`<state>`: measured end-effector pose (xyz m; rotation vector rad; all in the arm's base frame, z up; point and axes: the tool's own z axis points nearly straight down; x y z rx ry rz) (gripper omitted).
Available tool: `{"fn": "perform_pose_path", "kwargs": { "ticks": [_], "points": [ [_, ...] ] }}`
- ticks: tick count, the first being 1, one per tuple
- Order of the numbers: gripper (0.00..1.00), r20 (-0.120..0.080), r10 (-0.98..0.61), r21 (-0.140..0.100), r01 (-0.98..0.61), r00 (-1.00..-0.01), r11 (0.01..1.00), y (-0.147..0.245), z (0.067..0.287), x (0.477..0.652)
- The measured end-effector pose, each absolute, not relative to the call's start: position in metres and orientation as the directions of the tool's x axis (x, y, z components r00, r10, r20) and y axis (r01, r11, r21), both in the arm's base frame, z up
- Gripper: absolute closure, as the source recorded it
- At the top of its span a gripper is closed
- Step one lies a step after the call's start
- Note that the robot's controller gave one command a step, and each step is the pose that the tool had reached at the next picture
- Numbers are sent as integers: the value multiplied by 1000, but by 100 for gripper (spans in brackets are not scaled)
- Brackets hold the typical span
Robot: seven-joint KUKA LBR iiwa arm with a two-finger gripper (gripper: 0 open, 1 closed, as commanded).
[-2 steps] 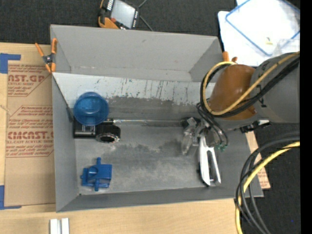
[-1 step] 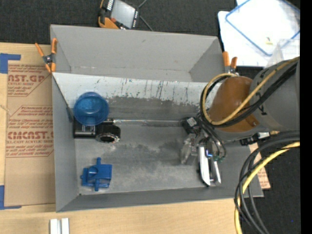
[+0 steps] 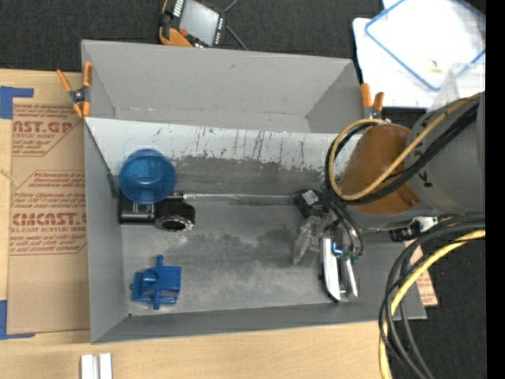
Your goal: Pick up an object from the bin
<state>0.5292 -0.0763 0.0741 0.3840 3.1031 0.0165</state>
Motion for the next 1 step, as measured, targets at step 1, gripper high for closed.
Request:
{"fn": "perform_pose_path", "kwargs": {
  "ticks": [1],
  "points": [
    [100, -13, 144, 10, 143, -990, 990, -81, 175, 535]
  ]
}}
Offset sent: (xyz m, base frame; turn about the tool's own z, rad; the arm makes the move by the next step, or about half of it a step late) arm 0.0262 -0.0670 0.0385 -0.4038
